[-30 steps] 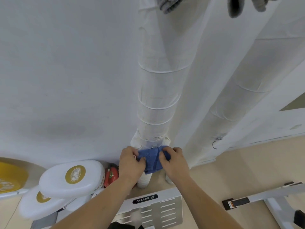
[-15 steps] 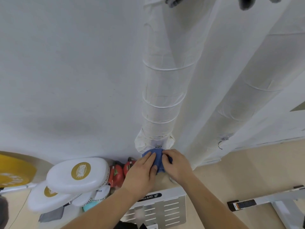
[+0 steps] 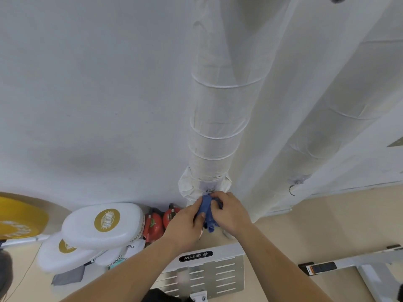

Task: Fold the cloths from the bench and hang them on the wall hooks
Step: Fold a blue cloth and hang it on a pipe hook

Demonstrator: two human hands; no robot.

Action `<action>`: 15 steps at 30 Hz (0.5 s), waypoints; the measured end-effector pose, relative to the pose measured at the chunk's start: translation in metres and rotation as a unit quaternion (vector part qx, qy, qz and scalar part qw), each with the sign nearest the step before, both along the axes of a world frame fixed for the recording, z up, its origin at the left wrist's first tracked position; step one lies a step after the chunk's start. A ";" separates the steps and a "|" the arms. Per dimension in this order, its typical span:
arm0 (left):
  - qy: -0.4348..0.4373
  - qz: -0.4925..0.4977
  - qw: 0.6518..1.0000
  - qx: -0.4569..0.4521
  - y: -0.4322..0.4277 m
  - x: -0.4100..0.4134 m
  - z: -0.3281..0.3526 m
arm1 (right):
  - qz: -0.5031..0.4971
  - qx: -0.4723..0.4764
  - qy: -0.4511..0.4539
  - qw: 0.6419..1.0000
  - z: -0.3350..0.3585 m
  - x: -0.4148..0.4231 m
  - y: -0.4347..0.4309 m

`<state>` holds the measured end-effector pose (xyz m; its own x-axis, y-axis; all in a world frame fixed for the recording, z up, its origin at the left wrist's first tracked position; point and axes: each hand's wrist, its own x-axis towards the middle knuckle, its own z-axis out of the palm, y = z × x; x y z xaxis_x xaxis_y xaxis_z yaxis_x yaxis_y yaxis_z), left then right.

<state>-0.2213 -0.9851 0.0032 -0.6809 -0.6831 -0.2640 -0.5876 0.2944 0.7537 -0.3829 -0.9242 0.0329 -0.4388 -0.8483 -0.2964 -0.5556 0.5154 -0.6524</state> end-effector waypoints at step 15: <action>-0.063 0.015 0.998 0.005 -0.009 -0.013 0.015 | -0.115 -0.049 -0.152 0.980 -0.010 0.002 0.008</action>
